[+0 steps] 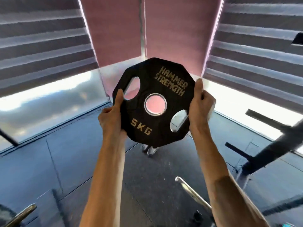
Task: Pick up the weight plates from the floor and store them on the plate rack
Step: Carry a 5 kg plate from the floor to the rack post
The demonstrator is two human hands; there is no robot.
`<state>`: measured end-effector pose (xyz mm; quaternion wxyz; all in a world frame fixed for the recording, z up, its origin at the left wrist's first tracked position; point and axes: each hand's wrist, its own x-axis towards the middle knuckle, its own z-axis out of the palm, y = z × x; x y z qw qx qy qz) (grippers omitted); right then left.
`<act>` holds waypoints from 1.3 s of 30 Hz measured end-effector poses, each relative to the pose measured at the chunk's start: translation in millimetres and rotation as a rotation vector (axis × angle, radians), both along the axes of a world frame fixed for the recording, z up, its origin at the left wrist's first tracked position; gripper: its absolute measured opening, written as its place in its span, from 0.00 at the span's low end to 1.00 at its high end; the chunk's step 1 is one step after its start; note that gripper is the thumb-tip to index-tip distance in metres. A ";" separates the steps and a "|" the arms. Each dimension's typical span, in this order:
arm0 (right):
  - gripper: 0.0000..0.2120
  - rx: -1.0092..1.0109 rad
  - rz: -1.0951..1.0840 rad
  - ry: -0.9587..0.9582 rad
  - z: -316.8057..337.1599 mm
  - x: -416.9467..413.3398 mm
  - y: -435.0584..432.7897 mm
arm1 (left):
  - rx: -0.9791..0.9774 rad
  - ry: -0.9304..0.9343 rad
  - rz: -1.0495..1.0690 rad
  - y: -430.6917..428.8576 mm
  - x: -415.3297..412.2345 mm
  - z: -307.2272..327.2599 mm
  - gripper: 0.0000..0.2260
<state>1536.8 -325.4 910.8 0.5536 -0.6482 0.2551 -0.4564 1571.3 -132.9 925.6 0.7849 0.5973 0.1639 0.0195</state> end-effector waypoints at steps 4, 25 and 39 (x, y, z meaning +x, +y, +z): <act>0.31 -0.004 -0.112 -0.027 -0.1 50.6 -41.5 | -0.030 0.020 -0.131 -48.4 74.5 5.4 0.23; 0.24 -0.067 -0.903 -0.078 27.5 173.4 -255.6 | 0.144 -0.164 -1.057 -363.0 323.7 25.6 0.27; 0.22 -0.118 -1.295 -0.112 42.9 168.8 -446.4 | -0.006 -0.214 -1.458 -626.7 330.4 41.4 0.28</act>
